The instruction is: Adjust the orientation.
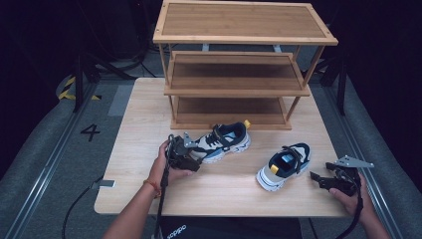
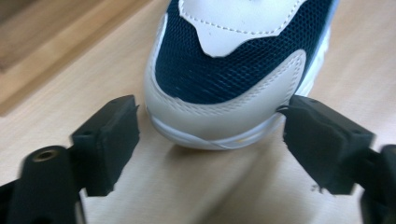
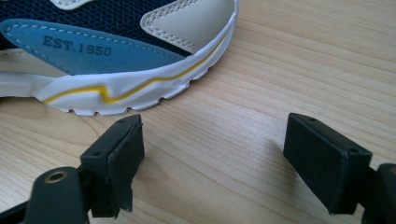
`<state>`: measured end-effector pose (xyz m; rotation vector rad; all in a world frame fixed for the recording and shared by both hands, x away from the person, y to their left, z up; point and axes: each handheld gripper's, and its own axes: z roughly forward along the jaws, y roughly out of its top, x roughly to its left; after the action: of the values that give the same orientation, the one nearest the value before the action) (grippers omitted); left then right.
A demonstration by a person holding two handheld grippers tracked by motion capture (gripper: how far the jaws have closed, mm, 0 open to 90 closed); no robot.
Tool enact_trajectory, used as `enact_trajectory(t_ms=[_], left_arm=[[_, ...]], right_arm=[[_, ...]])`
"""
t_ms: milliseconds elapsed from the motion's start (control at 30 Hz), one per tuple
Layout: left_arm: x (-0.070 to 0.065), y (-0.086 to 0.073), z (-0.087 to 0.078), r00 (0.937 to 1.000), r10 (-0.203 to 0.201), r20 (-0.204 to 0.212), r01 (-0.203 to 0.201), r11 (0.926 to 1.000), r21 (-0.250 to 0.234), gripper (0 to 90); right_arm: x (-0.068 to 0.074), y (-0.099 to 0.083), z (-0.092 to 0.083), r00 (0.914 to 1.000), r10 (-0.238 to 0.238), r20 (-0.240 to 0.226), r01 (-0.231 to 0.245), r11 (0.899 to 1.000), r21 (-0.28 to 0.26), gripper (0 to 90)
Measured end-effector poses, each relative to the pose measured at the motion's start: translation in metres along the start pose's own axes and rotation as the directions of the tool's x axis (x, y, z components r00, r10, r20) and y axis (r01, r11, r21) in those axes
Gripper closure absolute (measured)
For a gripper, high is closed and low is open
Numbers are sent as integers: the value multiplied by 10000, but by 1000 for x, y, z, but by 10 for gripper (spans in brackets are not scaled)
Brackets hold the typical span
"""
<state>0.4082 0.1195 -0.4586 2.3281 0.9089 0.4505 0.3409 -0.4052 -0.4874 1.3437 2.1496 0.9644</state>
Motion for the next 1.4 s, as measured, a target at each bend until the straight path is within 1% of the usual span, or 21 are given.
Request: enact_trajectory(t_ms=[67, 167, 267, 400, 500, 600, 633, 667, 700, 733, 867, 933, 967, 1000, 1033, 1067, 1100, 1167, 1233, 1333, 1400], left_arm=[[9, 3, 3, 9995, -307, 25, 307, 9995, 25, 204], [14, 6, 5, 9984, -283, -495, 281, 9996, -32, 199], [21, 8, 7, 9958, -720, -559, 730, 9972, 160, 199], [27, 12, 8, 9934, -729, -889, 750, 9970, 200, 254], [26, 12, 8, 9940, -715, -825, 726, 9973, 99, 256], [24, 11, 3, 9958, -785, -481, 781, 9969, -109, 260], [22, 12, -1, 9960, -782, -421, 780, 9969, -76, 255], [16, 13, -9, 9980, -540, -321, 529, 9980, -338, 247], [16, 13, -9, 9980, -540, -321, 529, 9980, -338, 247], [9, 17, -18, 9991, -434, -41, 430, 9969, -666, 247], [-9, 29, -35, 9996, -40, 283, 77, 9912, -1321, 250], [-20, 38, -42, 9986, 249, 458, -174, 9875, -1567, 262], [-20, 38, -42, 9986, 249, 458, -174, 9875, -1567, 271], [-33, 49, -45, 9958, 477, 780, -328, 9828, -1815, 271], [-38, 54, -46, 9941, 697, 831, -534, 9814, -1844, 271], [-38, 54, -46, 9941, 697, 831, -534, 9814, -1844, 274], [-47, 63, -44, 9895, 908, 1125, -671, 9777, -1988, 277], [-52, 68, -43, 9875, 1017, 1208, -762, 9770, -1994, 285], [-63, 81, -33, 9828, 1276, 1334, -990, 9743, -2023, 290], [-68, 89, -25, 9805, 1367, 1409, -1077, 9747, -1961, 294], [-74, 100, -13, 9784, 1322, 1590, -998, 9754, -1965, 305]], right_arm=[[0, 0, 0, 10000, 3, -1, -3, 10000, 0, 207], [0, 0, 0, 10000, -8, 4, 8, 10000, 0, 207], [0, 0, 0, 10000, -2, -1, 2, 10000, 2, 207], [0, 0, 0, 10000, 0, 0, 0, 10000, 0, 207], [0, 0, 0, 10000, -2, 1, 2, 10000, 1, 207], [0, 0, 0, 10000, -1, 0, 1, 10000, 1, 207], [0, 0, 0, 10000, -5, 5, 5, 10000, 0, 207], [0, 0, 0, 10000, -8, 6, 8, 10000, -1, 207], [0, 0, 0, 10000, -8, 6, 8, 10000, -1, 207], [0, 0, 0, 10000, -3, 0, 3, 10000, 1, 207], [0, 0, 0, 10000, -11, 4, 11, 10000, -2, 207], [0, 0, 0, 10000, -9, 0, 9, 10000, -1, 207], [0, 0, 0, 10000, -9, 0, 9, 10000, -1, 207], [0, 0, 0, 10000, -17, 5, 17, 10000, -3, 207], [0, 0, 0, 10000, -6, 3, 6, 10000, 1, 207], [0, 0, 0, 10000, -6, 2, 6, 10000, 0, 207], [0, 0, 0, 10000, -13, 6, 13, 10000, -1, 207], [0, 0, 0, 10000, -14, 4, 14, 10000, -2, 207], [0, 0, 0, 10000, -7, -10, 7, 10000, 2, 207], [0, 0, 0, 10000, -7, -13, 7, 10000, 4, 207], [0, 0, 0, 10000, -2, -15, 2, 10000, 5, 207]])
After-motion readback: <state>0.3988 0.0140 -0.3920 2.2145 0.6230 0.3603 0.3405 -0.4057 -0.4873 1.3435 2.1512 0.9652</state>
